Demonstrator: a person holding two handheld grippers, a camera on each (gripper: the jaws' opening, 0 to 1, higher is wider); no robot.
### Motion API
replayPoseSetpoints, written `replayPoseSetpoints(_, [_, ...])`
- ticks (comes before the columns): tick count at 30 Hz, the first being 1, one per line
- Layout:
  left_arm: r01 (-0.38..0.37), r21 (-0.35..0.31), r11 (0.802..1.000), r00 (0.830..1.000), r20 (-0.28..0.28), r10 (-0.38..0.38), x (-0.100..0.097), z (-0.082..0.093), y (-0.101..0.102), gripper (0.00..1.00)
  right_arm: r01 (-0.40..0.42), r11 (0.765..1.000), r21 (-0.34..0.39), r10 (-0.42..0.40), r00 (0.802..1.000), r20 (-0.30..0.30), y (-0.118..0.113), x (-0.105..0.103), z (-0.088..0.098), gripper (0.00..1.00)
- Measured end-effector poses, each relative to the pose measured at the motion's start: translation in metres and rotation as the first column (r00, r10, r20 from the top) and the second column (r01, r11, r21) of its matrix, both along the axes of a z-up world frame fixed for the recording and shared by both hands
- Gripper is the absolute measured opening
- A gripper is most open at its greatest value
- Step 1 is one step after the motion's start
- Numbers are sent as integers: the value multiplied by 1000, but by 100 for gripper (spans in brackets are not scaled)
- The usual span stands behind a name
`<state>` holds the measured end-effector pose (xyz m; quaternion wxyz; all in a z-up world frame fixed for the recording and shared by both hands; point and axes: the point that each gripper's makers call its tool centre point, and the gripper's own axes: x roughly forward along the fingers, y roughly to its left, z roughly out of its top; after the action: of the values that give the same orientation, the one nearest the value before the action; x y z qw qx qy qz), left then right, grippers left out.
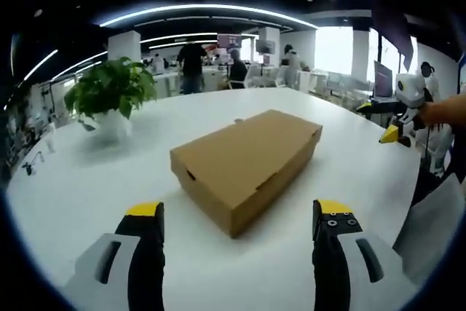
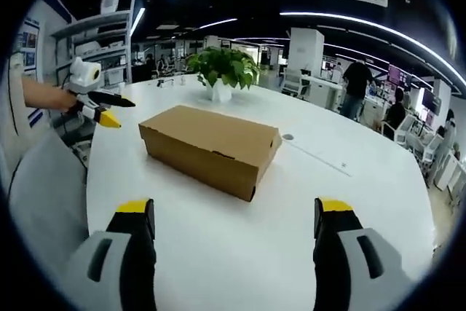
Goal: Operate the shoe box by opening the lid, removing the specified soft item, and placing it in the target area until the item is outside and the box remains undamaged.
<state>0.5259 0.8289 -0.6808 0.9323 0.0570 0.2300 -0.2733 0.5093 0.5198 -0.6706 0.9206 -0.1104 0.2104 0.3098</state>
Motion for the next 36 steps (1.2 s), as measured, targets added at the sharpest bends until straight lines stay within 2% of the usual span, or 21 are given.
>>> replayPoseSetpoints(16, [-12,10,1000,1000,-27,12,13,-14,0,72,-92,995,-38,92,996,-19,12,40,-16,77])
replayPoseSetpoints(24, [-23,31,999,999,-48,25,18,-26,-4,68,-134,989,-65,133,991,-26,22,57,-24,69])
replayPoseSetpoints(36, [-41,52,998,998,-52,44,34,-33,-11,58,-153,986,-65,151,988,-33,34,83,-32,57])
